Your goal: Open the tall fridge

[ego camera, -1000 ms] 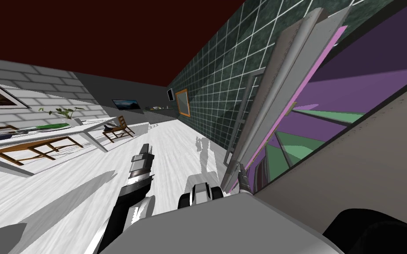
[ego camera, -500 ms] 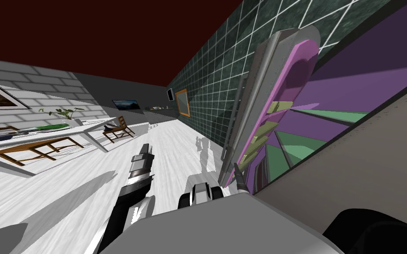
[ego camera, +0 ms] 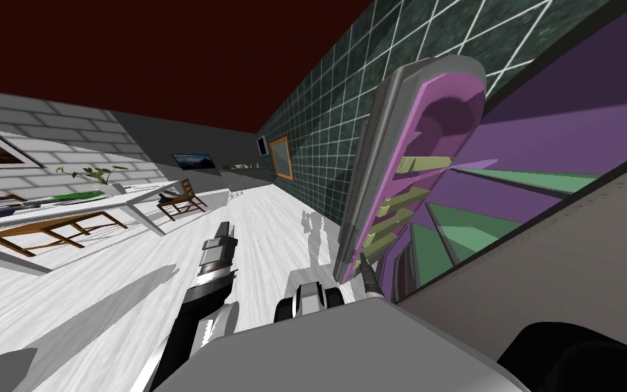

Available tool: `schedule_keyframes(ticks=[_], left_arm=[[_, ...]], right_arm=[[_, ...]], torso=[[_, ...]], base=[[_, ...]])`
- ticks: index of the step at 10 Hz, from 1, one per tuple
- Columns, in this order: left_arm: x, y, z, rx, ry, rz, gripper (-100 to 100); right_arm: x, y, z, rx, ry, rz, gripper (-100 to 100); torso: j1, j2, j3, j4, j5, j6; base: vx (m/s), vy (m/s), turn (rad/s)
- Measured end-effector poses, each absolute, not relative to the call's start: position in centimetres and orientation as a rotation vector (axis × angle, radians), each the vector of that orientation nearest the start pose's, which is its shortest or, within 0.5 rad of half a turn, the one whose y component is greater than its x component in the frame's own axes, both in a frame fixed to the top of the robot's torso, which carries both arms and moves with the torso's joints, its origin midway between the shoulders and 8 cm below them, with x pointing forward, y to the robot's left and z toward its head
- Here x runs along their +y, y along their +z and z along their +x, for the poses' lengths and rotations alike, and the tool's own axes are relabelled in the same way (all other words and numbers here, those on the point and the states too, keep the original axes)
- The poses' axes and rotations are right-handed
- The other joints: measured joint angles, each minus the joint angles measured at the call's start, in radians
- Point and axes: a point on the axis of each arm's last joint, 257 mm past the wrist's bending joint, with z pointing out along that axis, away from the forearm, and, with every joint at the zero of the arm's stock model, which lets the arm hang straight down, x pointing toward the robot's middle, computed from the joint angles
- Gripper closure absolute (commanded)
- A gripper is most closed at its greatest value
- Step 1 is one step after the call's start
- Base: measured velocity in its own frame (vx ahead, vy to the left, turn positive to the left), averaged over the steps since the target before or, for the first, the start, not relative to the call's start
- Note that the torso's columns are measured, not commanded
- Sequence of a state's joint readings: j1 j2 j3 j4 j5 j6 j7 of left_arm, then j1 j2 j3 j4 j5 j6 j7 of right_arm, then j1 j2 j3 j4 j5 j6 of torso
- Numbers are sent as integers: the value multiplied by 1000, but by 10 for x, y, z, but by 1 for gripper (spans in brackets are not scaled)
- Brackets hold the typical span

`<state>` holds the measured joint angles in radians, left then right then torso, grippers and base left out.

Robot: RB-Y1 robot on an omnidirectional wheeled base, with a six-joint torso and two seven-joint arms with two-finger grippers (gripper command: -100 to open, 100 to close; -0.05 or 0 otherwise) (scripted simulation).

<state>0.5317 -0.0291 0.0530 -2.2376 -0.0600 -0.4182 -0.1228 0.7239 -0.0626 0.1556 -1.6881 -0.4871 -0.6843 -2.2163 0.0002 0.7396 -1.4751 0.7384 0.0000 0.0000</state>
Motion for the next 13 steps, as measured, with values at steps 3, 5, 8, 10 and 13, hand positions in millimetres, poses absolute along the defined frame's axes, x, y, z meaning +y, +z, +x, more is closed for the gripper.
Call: schedule_keyframes(ticks=[3,5,8,10,13], left_arm=[[304,-22,358,758,-1049,-706,0],[304,-22,358,758,-1049,-707,0],[304,-22,358,758,-1049,-707,0],[304,-22,358,758,-1049,-707,0],[304,-22,358,758,-1049,-707,0]], right_arm=[[-338,-301,284,1237,-1919,-1432,100],[-347,-299,281,1265,-1939,-1419,100],[-357,-297,278,1303,-1966,-1401,100],[-367,-297,274,1337,-1990,-1386,100],[-377,-295,270,1374,-2015,-1369,100]], torso=[[2,-6,-4,-2,1,0],[0,-2,-1,0,0,0],[-3,0,0,0,-1,0],[2,-2,-1,-1,0,0],[1,-3,-2,-1,0,0]], base=[[212,115,-68],[254,137,-131],[228,99,-67],[219,124,-73],[204,103,-72]])
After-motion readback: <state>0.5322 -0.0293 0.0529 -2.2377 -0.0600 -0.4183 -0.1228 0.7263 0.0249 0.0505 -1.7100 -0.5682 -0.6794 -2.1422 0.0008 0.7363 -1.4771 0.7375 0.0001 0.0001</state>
